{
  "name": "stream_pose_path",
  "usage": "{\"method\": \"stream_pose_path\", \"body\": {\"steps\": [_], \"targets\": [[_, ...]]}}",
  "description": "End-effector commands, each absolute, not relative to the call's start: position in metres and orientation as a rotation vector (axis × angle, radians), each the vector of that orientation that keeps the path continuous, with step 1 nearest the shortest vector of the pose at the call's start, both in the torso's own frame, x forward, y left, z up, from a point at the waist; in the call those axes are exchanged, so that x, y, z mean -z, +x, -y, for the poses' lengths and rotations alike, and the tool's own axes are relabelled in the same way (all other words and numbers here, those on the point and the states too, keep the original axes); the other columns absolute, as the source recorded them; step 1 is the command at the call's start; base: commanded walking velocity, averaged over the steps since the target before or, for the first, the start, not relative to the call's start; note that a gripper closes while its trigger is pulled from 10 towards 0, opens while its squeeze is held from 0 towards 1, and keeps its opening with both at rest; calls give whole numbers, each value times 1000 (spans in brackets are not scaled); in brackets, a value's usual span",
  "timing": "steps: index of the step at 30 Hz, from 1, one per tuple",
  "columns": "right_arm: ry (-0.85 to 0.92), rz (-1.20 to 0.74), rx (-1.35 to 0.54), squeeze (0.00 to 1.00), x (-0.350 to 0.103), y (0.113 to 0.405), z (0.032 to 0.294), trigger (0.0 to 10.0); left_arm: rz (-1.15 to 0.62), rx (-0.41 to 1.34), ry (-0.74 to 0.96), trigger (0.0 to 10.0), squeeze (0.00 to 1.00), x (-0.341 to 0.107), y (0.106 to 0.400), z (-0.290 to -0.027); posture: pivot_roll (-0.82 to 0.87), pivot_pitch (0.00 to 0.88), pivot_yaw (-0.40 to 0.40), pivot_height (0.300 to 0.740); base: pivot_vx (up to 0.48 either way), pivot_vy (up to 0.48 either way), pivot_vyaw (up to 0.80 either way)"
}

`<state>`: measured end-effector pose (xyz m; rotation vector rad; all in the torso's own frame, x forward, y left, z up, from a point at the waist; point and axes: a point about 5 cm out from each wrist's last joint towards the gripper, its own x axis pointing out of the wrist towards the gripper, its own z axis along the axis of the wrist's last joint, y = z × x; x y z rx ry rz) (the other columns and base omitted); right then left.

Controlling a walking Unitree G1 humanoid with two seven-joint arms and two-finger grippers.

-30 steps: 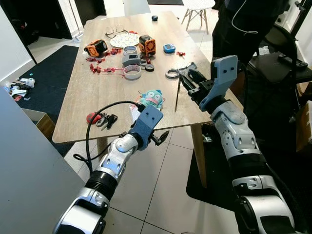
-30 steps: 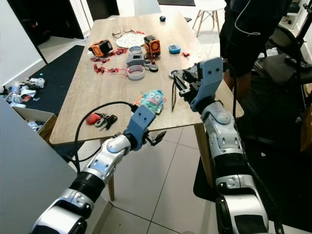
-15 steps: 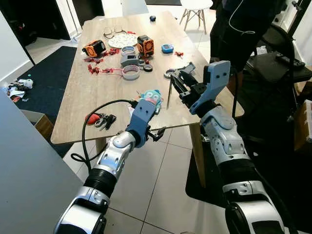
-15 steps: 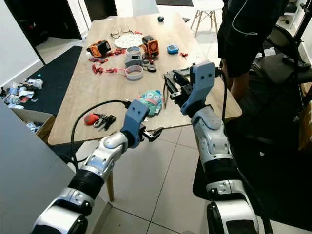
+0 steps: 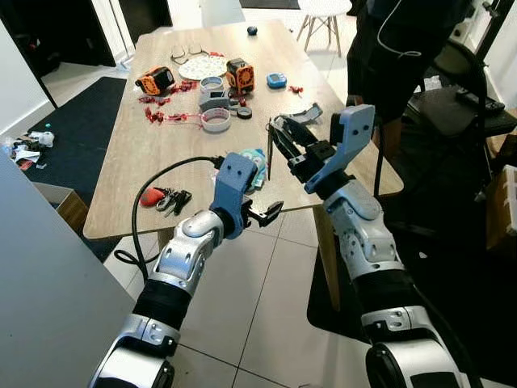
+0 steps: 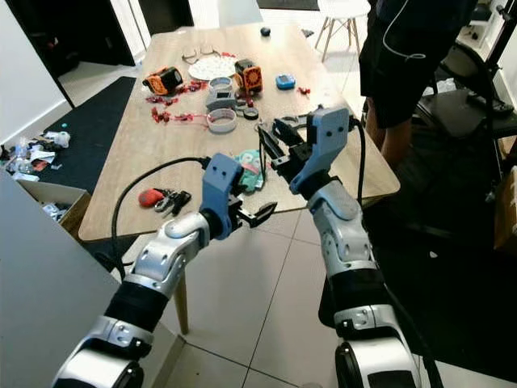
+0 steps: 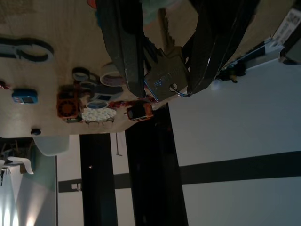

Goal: Hang keys on a hook

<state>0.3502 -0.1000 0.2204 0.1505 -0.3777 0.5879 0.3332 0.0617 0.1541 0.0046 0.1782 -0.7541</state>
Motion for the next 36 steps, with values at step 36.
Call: {"method": "stream_pose_path", "body": {"steps": [36], "targets": [[188, 328, -590, 0, -200, 346, 83, 10000, -231, 467, -295, 10000, 0, -167, 342, -66, -89, 92, 70, 740, 0, 0, 0]]}}
